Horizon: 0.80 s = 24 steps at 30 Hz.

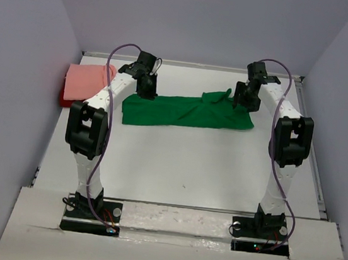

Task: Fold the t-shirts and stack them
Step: Fold the tshirt

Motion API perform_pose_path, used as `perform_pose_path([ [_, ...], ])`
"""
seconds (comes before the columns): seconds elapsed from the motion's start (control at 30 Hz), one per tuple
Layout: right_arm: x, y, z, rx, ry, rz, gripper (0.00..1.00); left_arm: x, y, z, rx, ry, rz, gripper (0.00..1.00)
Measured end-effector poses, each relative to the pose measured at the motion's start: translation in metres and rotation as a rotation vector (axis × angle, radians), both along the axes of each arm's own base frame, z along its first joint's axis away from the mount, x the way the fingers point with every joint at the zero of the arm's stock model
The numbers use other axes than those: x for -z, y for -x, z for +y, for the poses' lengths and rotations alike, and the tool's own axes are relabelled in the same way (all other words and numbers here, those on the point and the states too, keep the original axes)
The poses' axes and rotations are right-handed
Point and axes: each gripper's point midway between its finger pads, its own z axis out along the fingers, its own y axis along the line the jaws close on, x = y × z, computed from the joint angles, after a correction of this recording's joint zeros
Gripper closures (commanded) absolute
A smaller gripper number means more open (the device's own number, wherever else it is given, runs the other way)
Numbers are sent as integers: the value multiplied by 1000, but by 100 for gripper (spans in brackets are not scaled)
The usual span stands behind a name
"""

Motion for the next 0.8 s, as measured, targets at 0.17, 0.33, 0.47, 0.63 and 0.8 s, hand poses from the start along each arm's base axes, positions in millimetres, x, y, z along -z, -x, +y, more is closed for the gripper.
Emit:
perform_pose_path([
  [0.17, 12, -5, 9, -33, -36, 22, 33, 0, 0, 0, 3, -3, 0, 85],
  [0.33, 12, -6, 12, -46, -49, 24, 36, 0, 0, 0, 6, -4, -1, 85],
  [0.47, 11, -7, 13, -49, -52, 21, 50, 0, 0, 0, 7, -5, -1, 85],
  [0.63, 11, -7, 13, -42, -53, 21, 68, 0, 0, 0, 8, -6, -1, 85],
  [0.8, 22, 0, 11, -31, -51, 48, 86, 0, 0, 0, 8, -6, -1, 84],
])
